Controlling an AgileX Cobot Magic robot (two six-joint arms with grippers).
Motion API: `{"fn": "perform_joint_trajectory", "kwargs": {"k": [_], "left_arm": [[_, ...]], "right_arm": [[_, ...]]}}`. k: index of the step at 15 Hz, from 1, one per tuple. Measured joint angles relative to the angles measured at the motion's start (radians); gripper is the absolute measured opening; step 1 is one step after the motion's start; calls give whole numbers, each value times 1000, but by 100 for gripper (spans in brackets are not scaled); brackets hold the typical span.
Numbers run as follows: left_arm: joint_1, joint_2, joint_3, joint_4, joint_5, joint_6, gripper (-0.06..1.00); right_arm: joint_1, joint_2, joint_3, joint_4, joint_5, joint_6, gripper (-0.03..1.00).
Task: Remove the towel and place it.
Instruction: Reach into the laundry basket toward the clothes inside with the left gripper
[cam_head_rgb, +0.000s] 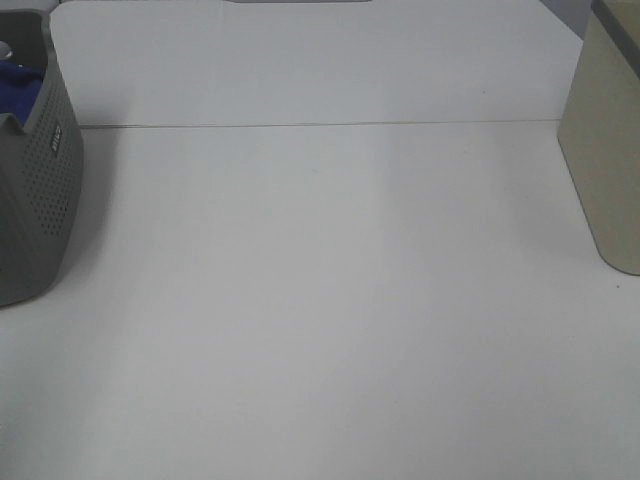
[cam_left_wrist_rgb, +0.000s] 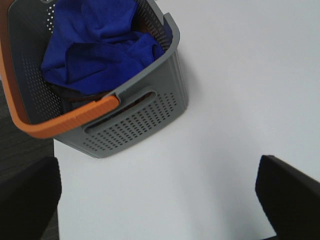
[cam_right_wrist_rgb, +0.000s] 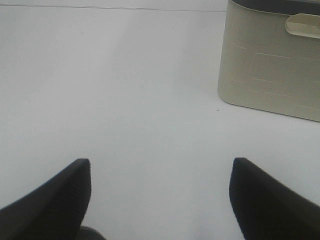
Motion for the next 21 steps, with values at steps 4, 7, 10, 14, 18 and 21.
{"fn": "perform_joint_trajectory", "kwargs": {"k": [4, 7, 10, 14, 18, 21], "left_arm": [[0, 426, -316, 11, 75, 234, 99], [0, 674, -528, 57, 79, 298, 99], [0, 884, -763, 168, 81, 361, 99], [0, 1132, -864, 342, 80, 502, 99], [0, 1297, -864, 516, 82, 589, 99], [0, 1406, -864, 552, 62, 648, 99]], "right_arm": [[0, 0, 0, 0, 0, 0, 75], [0, 0, 0, 0, 0, 0, 75], [0, 0, 0, 0, 0, 0, 75], [0, 0, 0, 0, 0, 0, 75], [0, 0, 0, 0, 0, 0, 75], [0, 0, 0, 0, 0, 0, 75]]}}
